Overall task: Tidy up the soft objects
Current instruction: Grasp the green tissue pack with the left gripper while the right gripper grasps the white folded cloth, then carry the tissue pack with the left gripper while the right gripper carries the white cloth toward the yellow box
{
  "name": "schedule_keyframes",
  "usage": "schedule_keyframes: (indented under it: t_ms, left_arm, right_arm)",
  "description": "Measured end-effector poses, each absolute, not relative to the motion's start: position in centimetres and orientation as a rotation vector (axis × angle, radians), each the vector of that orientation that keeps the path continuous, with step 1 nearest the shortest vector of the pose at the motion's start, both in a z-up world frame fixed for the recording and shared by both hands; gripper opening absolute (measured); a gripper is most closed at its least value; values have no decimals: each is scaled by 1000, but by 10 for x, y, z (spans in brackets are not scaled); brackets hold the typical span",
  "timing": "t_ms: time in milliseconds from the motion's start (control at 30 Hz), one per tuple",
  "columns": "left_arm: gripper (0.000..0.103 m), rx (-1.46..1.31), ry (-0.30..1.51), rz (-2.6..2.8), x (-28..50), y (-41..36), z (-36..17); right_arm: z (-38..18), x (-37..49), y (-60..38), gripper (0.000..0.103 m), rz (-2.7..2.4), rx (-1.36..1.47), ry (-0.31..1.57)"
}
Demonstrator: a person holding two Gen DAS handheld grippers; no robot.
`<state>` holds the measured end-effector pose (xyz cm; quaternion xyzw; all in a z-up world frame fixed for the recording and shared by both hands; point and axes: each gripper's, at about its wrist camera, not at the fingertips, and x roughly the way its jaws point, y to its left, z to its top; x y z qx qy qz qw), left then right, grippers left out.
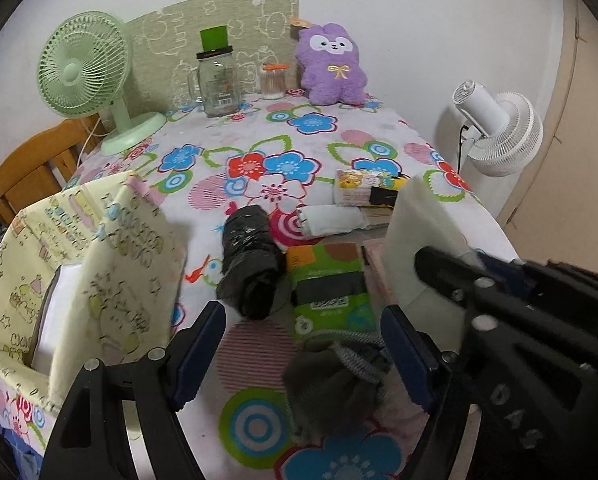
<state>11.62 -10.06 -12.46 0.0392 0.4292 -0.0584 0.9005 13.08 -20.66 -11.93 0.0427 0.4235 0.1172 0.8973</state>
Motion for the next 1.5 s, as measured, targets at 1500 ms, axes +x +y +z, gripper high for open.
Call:
schedule_keyframes:
  t_ms: [1500]
  left_arm:
    - [52, 30, 851, -158, 114, -113, -77]
  right_arm:
    - [-68, 122, -221, 15, 204, 92, 791]
